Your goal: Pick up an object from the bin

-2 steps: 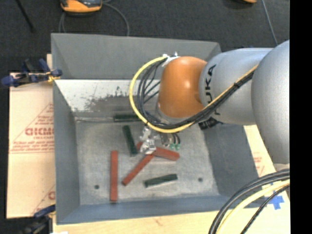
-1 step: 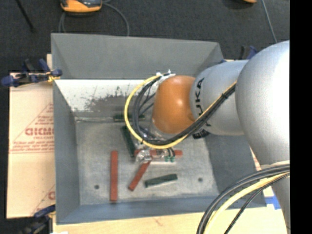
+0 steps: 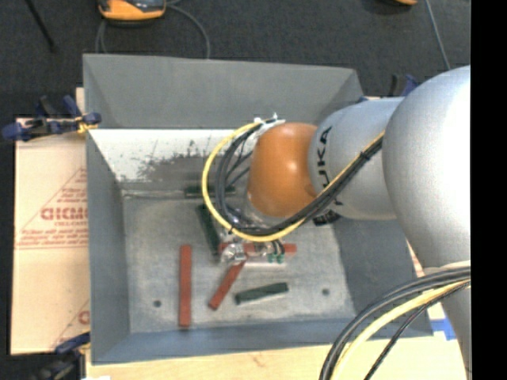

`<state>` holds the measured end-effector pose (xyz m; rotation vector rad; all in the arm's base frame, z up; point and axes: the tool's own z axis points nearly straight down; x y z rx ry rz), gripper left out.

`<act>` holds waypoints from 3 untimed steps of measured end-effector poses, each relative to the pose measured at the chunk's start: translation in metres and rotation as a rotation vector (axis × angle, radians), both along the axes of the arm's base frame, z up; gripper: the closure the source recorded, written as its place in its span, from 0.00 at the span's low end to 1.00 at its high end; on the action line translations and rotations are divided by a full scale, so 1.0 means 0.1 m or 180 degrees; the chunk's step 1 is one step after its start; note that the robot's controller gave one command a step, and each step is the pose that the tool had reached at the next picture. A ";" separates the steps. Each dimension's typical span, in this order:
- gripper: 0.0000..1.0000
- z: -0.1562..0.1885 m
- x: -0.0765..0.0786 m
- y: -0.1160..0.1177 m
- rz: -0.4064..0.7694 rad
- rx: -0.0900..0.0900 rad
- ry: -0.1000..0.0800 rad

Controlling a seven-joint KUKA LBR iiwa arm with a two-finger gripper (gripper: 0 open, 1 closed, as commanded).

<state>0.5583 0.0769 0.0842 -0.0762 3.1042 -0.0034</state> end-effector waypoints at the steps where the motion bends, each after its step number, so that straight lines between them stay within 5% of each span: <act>1: 1.00 0.35 -0.12 -0.04 0.0016 -0.0001 0.0110; 2: 1.00 -0.04 -0.02 -1.56 0.0375 0.0038 0.0085; 3: 1.00 -0.04 -0.01 -1.57 0.0373 0.0037 0.0083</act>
Offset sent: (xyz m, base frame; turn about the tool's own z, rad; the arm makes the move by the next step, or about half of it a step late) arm -0.0082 -0.1642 -0.0142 -0.1151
